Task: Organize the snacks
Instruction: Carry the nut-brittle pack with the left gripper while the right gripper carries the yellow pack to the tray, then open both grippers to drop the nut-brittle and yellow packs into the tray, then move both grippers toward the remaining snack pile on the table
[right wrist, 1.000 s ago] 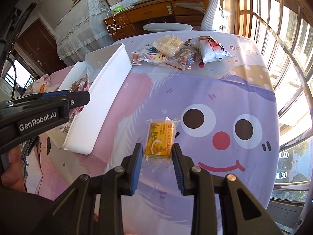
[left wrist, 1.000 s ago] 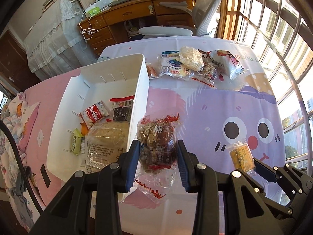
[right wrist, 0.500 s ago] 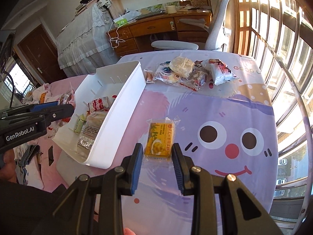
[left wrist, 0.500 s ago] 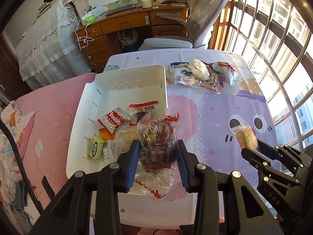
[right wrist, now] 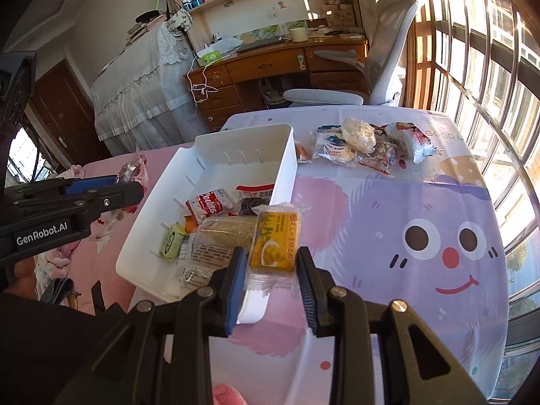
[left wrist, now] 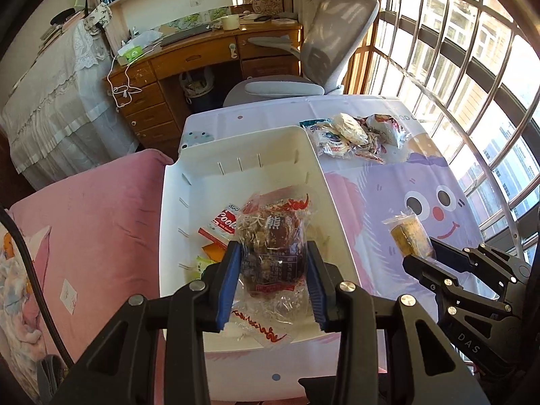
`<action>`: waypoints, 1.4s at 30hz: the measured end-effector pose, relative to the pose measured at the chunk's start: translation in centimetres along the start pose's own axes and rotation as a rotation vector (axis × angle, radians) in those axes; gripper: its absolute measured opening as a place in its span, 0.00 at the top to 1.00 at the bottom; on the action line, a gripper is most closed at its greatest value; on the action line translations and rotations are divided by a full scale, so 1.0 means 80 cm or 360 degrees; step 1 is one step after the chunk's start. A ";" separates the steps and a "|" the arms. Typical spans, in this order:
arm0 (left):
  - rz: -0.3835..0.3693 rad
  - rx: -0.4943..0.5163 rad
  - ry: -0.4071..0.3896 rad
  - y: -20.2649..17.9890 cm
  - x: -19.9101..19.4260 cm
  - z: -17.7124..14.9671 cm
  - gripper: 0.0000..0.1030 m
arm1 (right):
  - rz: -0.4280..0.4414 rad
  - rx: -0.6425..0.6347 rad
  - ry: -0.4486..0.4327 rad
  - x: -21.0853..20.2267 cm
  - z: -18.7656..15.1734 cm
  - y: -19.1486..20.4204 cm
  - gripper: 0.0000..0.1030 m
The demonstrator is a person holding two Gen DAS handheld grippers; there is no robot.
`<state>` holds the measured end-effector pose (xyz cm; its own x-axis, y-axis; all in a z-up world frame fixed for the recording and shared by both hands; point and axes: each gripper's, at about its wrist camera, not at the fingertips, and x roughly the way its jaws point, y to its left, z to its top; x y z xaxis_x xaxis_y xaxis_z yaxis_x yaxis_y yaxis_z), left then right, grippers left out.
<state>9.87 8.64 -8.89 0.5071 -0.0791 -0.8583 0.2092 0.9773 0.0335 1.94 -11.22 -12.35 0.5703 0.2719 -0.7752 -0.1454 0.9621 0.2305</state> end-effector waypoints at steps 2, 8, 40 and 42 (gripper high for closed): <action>-0.0044 0.0036 -0.0010 0.014 0.000 0.000 0.65 | -0.0007 0.0017 -0.0025 0.003 0.000 0.014 0.70; -0.0161 0.0114 -0.0024 0.054 0.004 -0.001 0.65 | -0.0034 0.0074 -0.0081 0.014 -0.001 0.054 0.70; -0.0445 0.0181 0.0099 0.075 0.028 -0.022 0.24 | -0.0288 0.0243 0.0111 0.025 -0.033 0.083 0.59; -0.0458 0.0178 0.0098 0.068 0.028 -0.022 0.24 | -0.0304 0.0250 0.0126 0.020 -0.038 0.076 0.58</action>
<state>10.67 14.14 -11.53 0.3628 -0.3340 -0.8700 0.4294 0.8885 -0.1620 -0.46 -4.91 -13.97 0.5092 0.0921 -0.8557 0.0900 0.9831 0.1594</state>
